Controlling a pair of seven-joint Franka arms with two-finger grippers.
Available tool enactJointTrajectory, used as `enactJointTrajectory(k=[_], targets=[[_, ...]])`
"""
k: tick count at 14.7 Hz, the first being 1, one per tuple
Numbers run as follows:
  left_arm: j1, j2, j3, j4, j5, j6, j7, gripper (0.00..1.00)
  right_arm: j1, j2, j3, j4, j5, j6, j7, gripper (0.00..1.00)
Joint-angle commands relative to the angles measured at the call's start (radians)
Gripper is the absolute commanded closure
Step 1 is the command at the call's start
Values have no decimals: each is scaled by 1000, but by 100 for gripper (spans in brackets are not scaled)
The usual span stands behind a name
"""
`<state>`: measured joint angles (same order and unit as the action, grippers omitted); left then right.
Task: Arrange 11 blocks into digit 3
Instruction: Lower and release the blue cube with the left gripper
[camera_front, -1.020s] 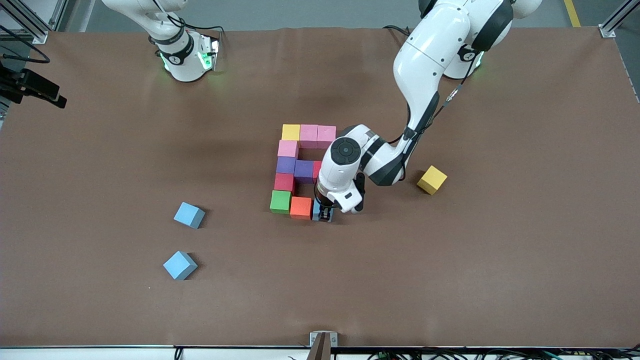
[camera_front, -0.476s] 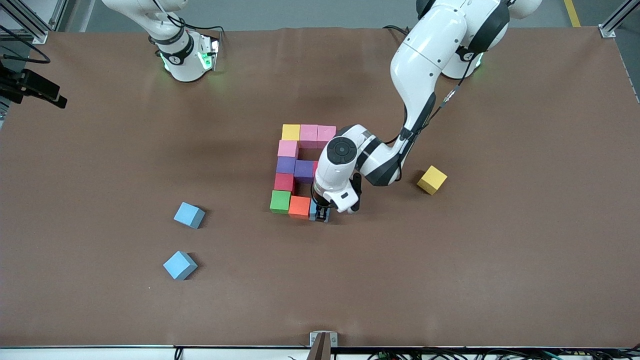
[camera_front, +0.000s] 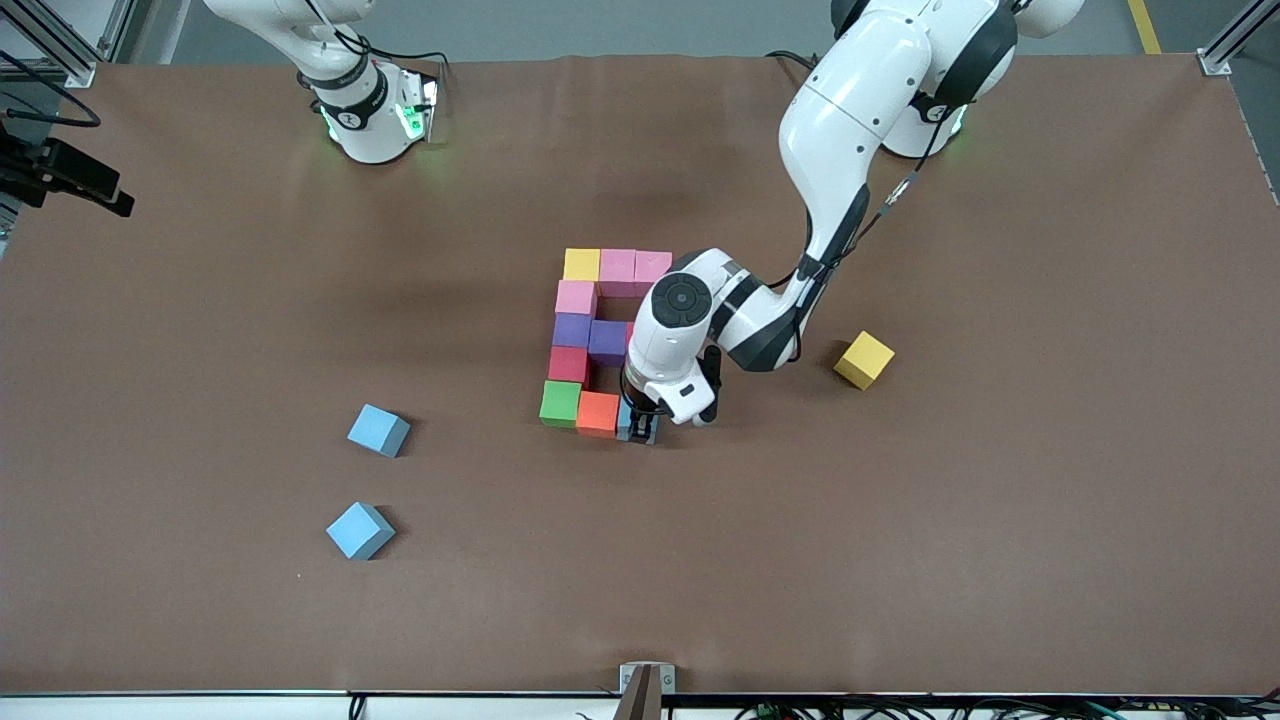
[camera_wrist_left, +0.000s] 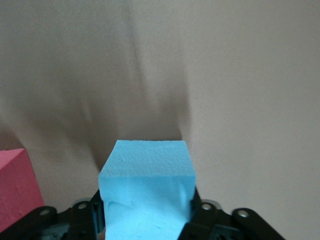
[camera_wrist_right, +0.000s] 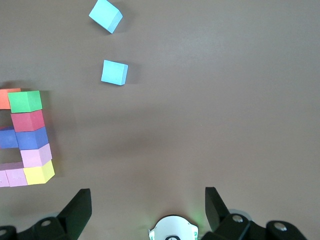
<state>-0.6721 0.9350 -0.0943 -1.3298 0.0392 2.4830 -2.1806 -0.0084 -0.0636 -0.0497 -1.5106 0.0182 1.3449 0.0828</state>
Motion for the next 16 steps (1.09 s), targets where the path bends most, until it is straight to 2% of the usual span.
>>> enactJointTrajectory(k=[1,10,14,16], targets=[[-17,48,4,35,-30,11,1,0,4,-21,-2,-23,-3,3,-9,0],[6,-47,2,27,-33,-75,1,0,2,-21,-2,-23,-3,3,-9,0],[6,-122,2,7,-32,-193,4,0,4,-21,-2,-23,-3,5,-9,0],[22,-188,5,-38,-25,-223,24,0,2,-21,-2,-23,-3,5,-9,0]])
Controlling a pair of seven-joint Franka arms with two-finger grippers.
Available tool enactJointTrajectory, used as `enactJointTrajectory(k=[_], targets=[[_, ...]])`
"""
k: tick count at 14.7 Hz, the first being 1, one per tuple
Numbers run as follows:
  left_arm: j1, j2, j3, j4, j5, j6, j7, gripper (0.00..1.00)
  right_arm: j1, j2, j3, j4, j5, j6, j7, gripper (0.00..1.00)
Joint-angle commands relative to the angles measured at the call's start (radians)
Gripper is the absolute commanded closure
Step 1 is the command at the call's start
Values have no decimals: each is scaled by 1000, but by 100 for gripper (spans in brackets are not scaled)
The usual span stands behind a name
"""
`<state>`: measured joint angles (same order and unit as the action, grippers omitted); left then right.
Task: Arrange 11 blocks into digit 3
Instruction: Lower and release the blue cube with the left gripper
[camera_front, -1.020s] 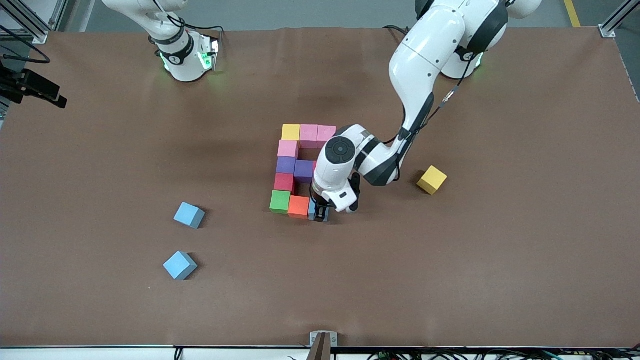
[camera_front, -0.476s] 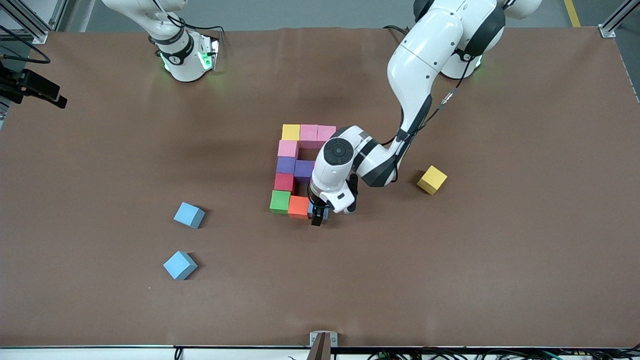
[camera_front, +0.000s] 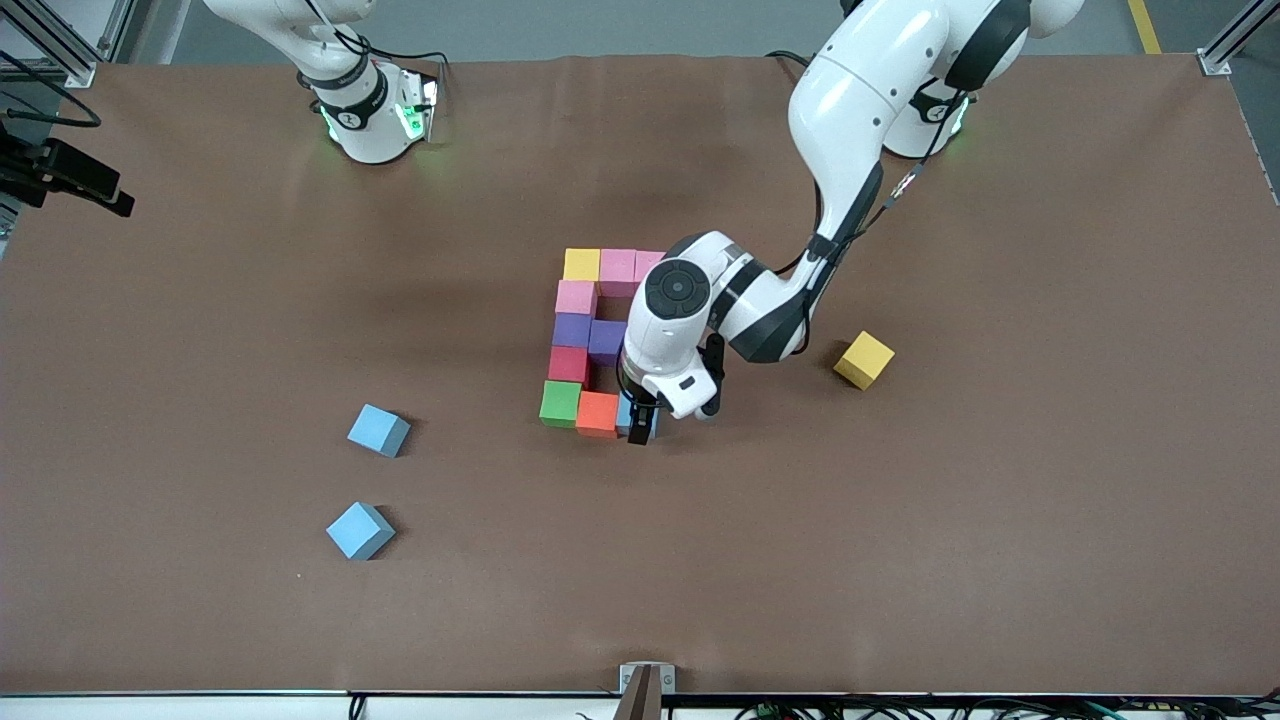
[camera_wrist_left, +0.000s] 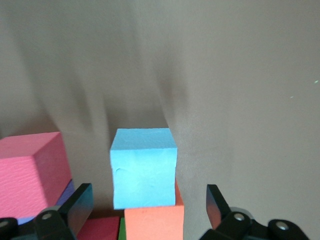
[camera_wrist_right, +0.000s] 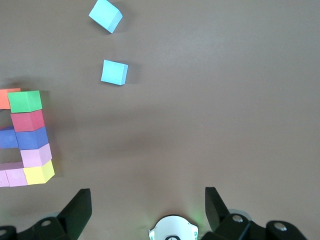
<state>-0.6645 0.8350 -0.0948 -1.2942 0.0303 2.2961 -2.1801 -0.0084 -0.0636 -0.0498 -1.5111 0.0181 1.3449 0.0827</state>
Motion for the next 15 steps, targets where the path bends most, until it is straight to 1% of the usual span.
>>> enactJointTrajectory(k=[1,4,7,8,10,11,14,15], targets=[[37,-124,4,-109,-12,-38,77,0,4,-21,-1,-23,-3,7,-9,0],[111,-252,4,-233,-12,-40,308,0,4,-21,-1,-23,-1,17,-9,0],[218,-406,3,-376,-12,-76,533,0,4,-19,-1,-20,0,23,-6,0],[245,-456,3,-414,-12,-99,642,0,2,-16,-4,-11,2,20,-3,0],[293,-522,6,-471,-10,-144,880,0,2,-13,-4,14,0,13,-5,0],[336,-557,4,-502,-10,-148,999,0,4,-13,-4,14,0,14,-8,0],[442,-675,4,-601,-10,-149,1280,0,10,-12,-4,15,-3,19,-11,0],[474,-715,3,-629,-10,-150,1359,0,10,-12,-4,15,-13,19,-44,0]])
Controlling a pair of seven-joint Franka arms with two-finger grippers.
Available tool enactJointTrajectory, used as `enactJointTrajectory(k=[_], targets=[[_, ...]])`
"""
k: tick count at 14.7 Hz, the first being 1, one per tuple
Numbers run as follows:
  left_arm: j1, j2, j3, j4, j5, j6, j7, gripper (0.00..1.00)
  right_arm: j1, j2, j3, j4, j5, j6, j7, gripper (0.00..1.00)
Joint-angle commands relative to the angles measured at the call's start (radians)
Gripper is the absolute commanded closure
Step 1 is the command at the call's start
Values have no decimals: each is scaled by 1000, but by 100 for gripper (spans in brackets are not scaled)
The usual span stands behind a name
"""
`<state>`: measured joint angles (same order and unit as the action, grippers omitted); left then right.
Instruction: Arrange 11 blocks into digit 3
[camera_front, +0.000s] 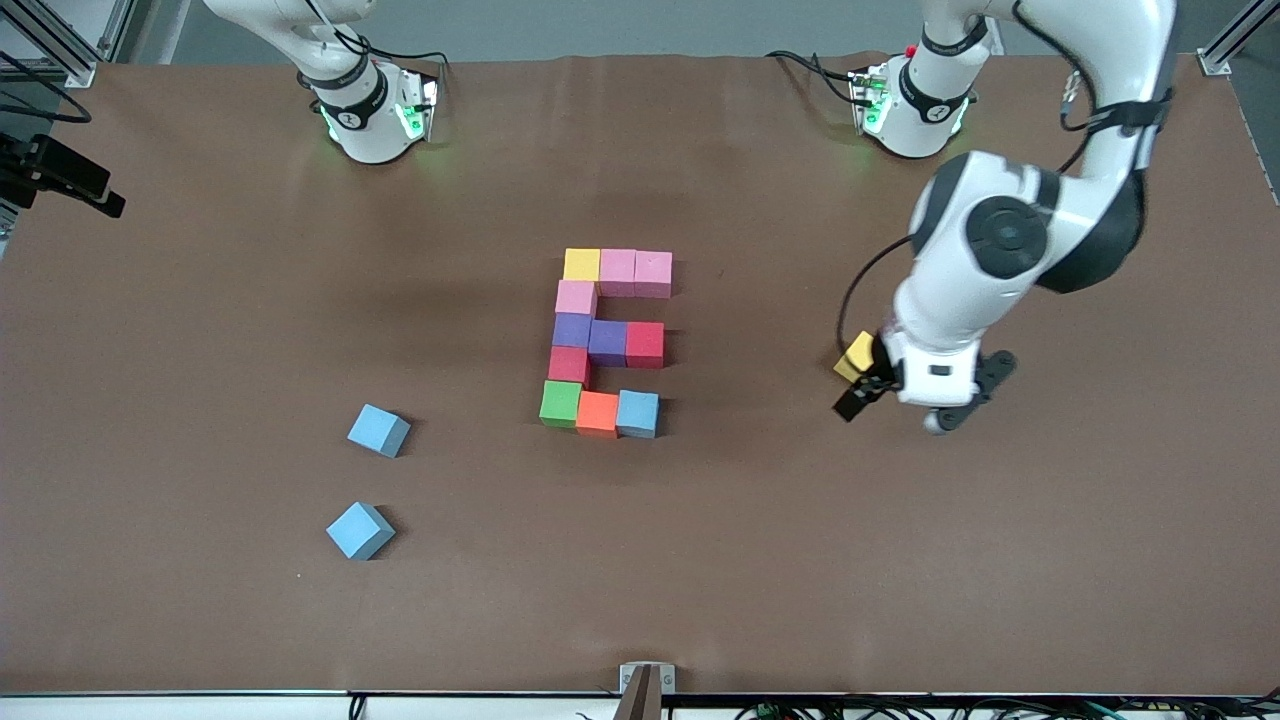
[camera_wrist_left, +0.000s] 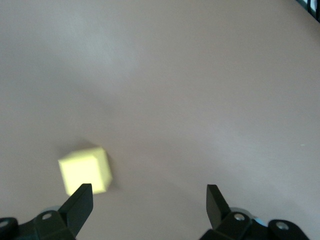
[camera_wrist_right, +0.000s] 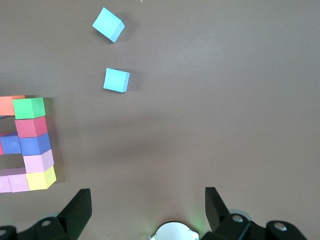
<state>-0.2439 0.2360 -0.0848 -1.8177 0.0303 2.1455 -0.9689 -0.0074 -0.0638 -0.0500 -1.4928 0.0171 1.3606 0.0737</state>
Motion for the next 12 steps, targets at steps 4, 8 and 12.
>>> enactJointTrajectory(k=[4,8,12], targets=[[167,-214,-7,-157,-12,-22,456,0,9,-13,-4,0,-28,-3,-124,0],[271,-236,-4,-79,-24,-122,734,0,9,-14,-4,2,-23,-11,-123,0],[356,-233,0,110,-56,-305,952,0,9,-14,-4,-3,-19,-9,-124,0]])
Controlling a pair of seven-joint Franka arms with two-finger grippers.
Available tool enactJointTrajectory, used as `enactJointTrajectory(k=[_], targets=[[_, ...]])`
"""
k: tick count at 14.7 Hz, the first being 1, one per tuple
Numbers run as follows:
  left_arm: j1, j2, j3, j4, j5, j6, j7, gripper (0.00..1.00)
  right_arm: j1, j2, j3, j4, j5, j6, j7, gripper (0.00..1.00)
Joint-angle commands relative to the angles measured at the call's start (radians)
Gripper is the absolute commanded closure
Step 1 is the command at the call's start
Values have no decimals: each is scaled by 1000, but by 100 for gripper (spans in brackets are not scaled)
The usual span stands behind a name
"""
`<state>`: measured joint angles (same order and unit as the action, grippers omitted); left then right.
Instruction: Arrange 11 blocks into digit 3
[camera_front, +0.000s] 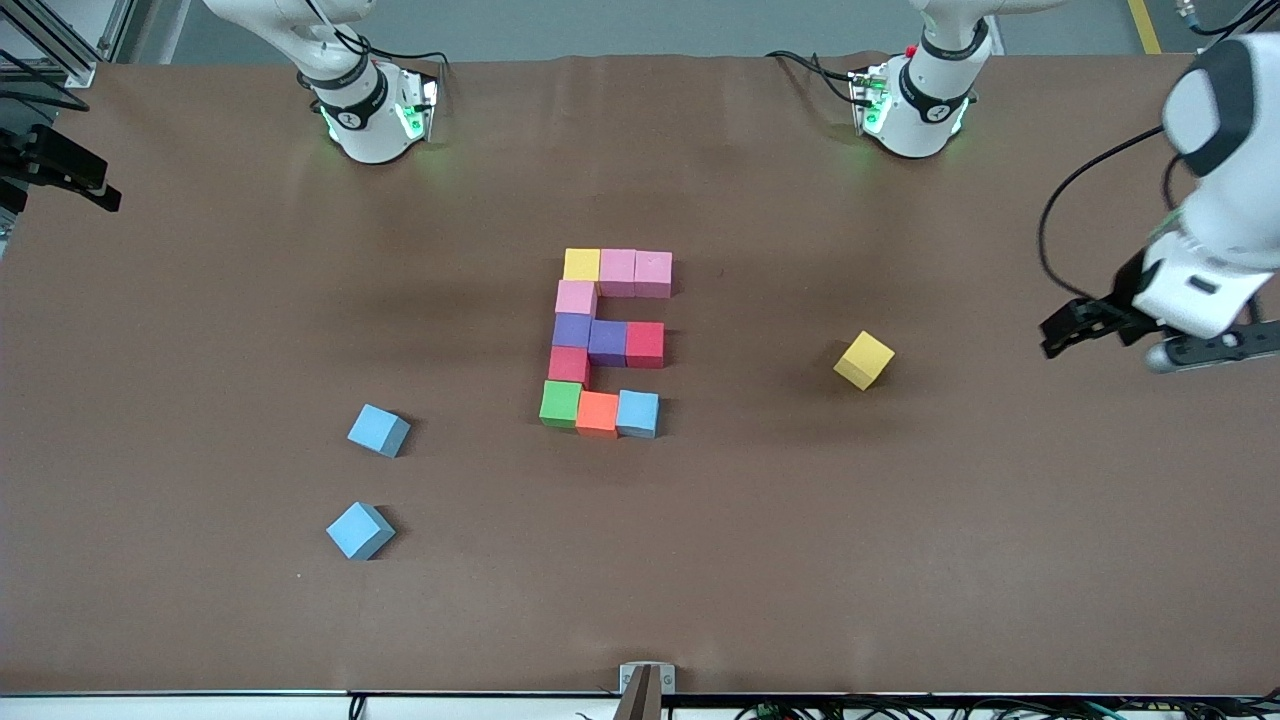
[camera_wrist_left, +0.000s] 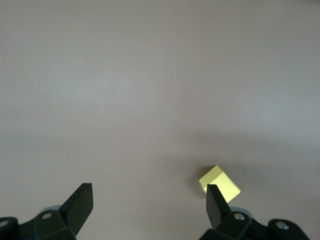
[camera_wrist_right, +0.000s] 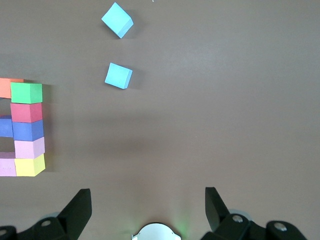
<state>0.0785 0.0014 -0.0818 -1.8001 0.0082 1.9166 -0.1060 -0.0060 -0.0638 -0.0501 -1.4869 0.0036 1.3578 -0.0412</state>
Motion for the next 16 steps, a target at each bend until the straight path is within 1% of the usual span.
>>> enactJointTrajectory(k=[1,4,7,11,16], targets=[[49,0,-4,120,-34,-99,122,0,8,-16,-5,-15,-4,-6,-9,0],[53,-1,-1,220,-28,-236,195,0,9,-19,-4,-18,-2,-12,-9,0],[50,-1,-9,309,-27,-291,186,0,6,-19,-4,-19,1,-22,-8,0],[46,2,-12,324,-16,-292,189,0,-15,-21,-7,-33,42,-29,-8,0],[37,12,-13,334,-13,-292,210,0,-19,-19,-7,-35,52,-37,-8,0]])
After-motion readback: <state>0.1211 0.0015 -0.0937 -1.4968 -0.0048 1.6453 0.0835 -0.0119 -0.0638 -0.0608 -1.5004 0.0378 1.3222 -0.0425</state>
